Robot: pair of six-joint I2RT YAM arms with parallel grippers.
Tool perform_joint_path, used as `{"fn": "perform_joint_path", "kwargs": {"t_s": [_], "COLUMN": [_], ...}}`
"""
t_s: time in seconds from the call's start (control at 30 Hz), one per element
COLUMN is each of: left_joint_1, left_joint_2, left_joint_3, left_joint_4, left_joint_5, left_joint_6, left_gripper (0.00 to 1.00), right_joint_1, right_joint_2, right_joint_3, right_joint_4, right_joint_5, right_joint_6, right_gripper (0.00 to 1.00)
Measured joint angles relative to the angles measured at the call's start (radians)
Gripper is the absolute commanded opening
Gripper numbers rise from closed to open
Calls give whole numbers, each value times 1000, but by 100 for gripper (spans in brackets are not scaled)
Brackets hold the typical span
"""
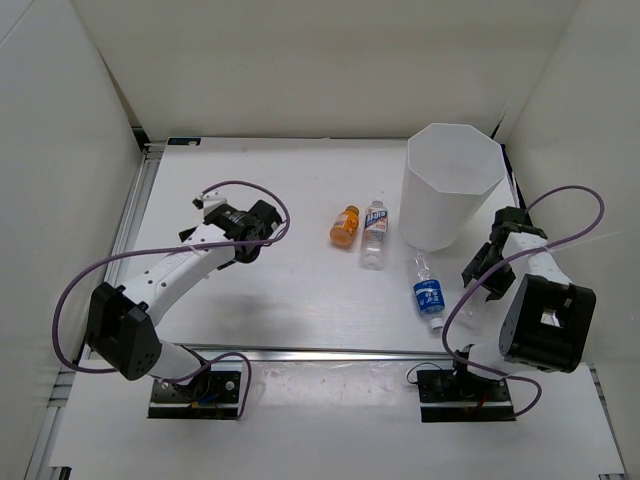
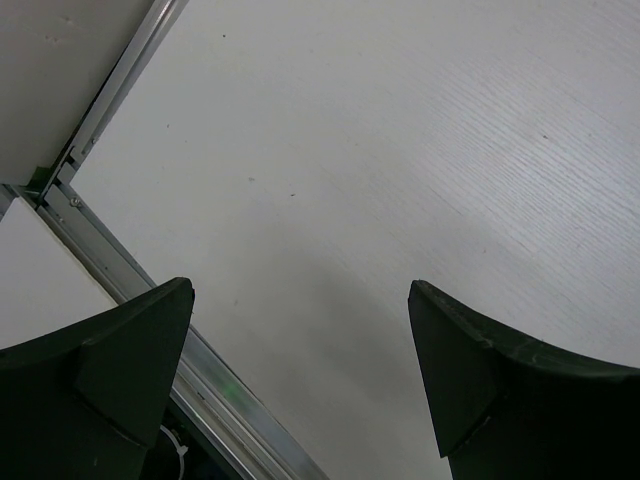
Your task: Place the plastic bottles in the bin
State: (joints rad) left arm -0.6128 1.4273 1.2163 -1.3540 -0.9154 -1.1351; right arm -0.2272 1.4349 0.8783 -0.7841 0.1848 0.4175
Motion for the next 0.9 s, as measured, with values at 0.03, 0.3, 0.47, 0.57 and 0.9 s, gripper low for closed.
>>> {"fn": "perform_joint_path", "kwargs": {"t_s": [0.03,0.3,0.47,0.57,0.9], "left_joint_1": [0,0,-7,-10,-15], "left_joint_2": [4,59,79,86,87], "left_joint_3": [0,29,70,82,80], "left_joint_4": [0,0,0,1,0], "left_joint_5": [0,13,21,26,40], "left_joint_6": [1,3,3,3,3], "left_gripper": [99,99,99,99,99], "right_joint_1": [-11,-57,-59,-59,-59], "right_joint_2": [-4,-126,-210,-235,-288], "right_joint_3": [0,11,109,200,701], "right_joint_4": [0,-103,-239,-306,-425], "right_joint_5": [-3,3,3,-5,-121], "right_joint_6": [7,74,157,195,283], "right_gripper": [53,26,19,19,21]}}
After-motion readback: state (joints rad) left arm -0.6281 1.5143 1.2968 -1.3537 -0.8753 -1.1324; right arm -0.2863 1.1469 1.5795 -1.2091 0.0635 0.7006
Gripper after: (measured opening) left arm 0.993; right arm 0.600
